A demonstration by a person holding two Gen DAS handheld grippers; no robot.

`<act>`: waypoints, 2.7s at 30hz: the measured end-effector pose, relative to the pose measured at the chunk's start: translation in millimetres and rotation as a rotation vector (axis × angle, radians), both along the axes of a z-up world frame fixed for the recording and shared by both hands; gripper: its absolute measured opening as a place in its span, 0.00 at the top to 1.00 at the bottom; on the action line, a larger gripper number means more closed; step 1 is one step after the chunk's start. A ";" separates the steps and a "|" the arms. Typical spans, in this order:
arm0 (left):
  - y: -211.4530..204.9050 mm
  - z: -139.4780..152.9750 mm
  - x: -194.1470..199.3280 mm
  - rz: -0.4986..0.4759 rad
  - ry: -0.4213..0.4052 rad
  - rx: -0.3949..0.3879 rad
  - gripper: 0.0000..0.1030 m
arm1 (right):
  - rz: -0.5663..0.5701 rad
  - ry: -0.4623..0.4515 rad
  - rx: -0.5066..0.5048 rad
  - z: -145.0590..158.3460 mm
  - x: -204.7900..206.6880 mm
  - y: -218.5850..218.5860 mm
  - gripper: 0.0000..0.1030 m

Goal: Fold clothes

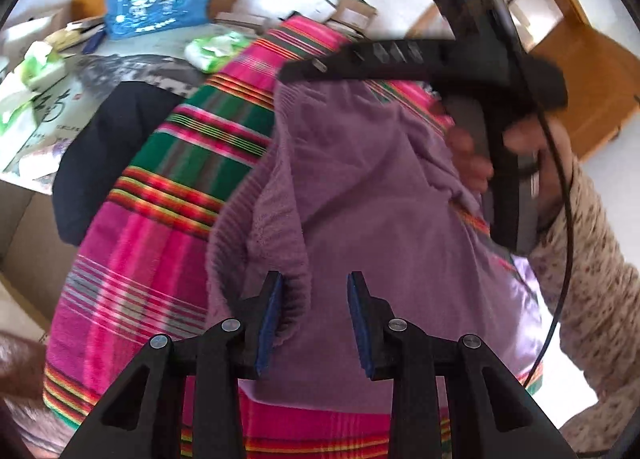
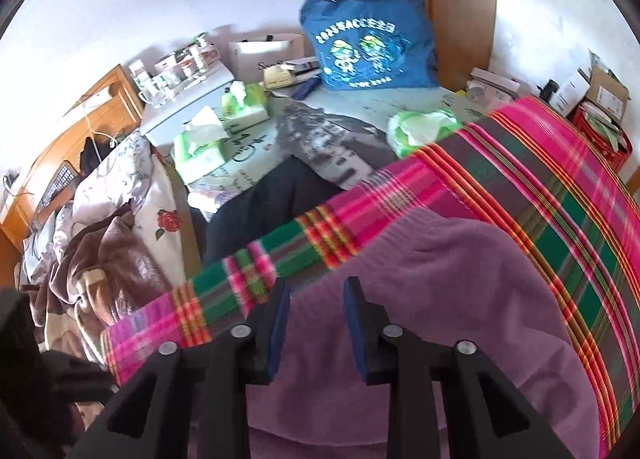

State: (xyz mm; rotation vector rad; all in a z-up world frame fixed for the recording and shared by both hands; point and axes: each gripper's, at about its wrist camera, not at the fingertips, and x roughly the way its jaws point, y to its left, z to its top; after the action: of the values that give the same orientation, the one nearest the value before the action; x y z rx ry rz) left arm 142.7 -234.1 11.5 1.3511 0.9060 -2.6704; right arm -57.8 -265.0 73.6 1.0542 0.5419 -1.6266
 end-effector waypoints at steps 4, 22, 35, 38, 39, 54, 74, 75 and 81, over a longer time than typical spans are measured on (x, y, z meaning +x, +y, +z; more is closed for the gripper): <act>4.0 -2.9 -2.0 0.003 -0.006 0.010 0.68 | 0.012 0.045 0.048 -2.2 15.0 -7.4 0.67; -3.3 -1.8 -4.0 0.004 -0.028 0.008 0.68 | -0.150 -0.034 0.098 -42.8 6.7 49.8 0.67; -62.9 4.5 -76.8 0.074 -0.049 0.063 0.65 | -0.207 -0.106 -0.033 -29.8 9.8 90.0 0.93; -77.0 -6.6 -101.5 0.097 -0.088 0.125 0.65 | -0.219 -0.101 -0.039 -29.6 9.2 98.5 0.93; -80.7 -8.7 -108.4 0.104 -0.095 0.143 0.65 | -0.219 -0.101 -0.040 -30.1 9.9 100.5 0.93; -70.1 -2.6 -183.9 -0.041 -0.081 -0.001 0.65 | -0.288 -0.153 -0.073 -35.4 9.0 126.7 0.95; -79.9 -1.3 -178.7 -0.021 -0.088 0.107 0.65 | -0.288 -0.006 -0.088 -42.4 19.0 70.0 0.88; -82.5 -0.5 -177.5 -0.014 -0.084 0.104 0.65 | -0.303 0.035 -0.080 -41.5 18.3 70.4 0.95; -99.4 -3.3 -161.7 0.032 -0.094 0.081 0.65 | -0.502 0.063 -0.173 -24.3 -12.4 99.5 0.96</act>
State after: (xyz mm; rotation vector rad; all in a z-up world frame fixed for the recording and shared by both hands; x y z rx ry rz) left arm -19.1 -333.5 8.2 1.4520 1.0266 -2.5488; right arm -70.2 -165.5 49.3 1.0637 0.1742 -2.1078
